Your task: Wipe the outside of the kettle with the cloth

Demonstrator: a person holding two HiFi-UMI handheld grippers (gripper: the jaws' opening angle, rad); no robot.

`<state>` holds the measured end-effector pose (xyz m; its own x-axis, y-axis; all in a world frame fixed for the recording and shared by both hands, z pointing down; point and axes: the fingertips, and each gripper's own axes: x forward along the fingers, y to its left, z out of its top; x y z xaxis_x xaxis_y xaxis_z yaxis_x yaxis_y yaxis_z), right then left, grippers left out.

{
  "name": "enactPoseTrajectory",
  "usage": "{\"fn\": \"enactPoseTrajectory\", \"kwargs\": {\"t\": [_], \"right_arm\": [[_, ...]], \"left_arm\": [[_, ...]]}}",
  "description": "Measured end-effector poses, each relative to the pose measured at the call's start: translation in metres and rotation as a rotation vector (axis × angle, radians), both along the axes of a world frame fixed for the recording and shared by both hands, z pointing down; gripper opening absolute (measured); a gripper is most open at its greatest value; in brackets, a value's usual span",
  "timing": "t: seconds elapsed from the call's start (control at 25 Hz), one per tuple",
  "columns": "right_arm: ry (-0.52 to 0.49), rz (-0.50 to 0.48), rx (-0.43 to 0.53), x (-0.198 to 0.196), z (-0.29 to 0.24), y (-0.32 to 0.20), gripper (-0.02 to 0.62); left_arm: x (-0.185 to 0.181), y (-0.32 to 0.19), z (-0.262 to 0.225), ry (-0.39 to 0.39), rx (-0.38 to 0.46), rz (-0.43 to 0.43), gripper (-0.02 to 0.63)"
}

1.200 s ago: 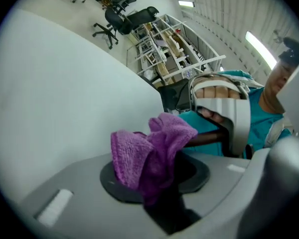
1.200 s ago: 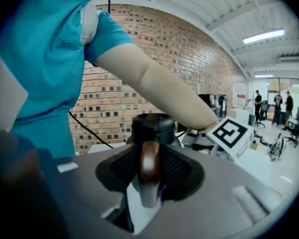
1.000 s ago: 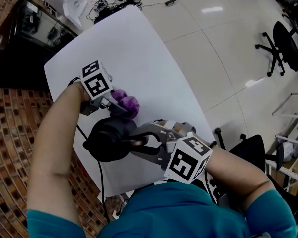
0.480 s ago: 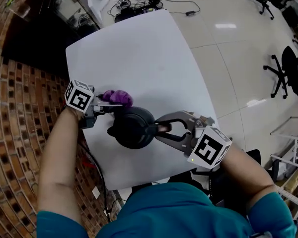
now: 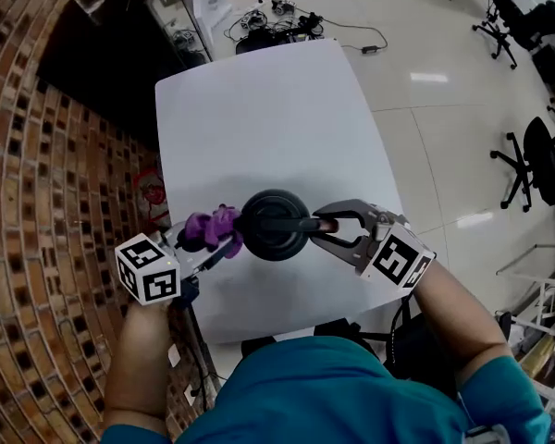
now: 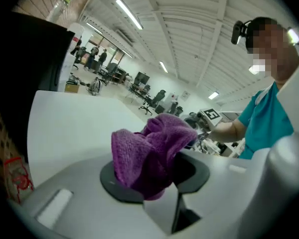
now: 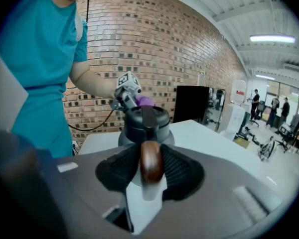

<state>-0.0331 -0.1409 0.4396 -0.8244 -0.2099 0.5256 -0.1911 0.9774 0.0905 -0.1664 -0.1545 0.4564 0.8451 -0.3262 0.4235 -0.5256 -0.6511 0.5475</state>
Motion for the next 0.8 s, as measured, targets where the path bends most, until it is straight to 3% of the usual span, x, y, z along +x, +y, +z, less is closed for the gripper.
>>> {"fn": "enactPoseTrajectory", "kwargs": {"t": [0.12,0.36,0.64,0.8], "right_arm": [[-0.023,0.017,-0.002,0.0,0.003,0.001,0.126],[0.025,0.004,0.017,-0.001,0.004,0.001,0.124],[0.002,0.018,0.017,-0.004,0.003,0.0,0.123],[0.016,0.018,0.032,-0.005,0.005,0.0,0.123]], "left_arm": [[0.013,0.019,0.0,-0.043,0.029,-0.084,0.135],[0.033,0.044,-0.009,-0.159,0.089,-0.035,0.135],[0.093,0.083,-0.013,-0.177,0.118,0.158,0.135],[0.122,0.078,-0.029,-0.23,0.198,0.267,0.135]]}}
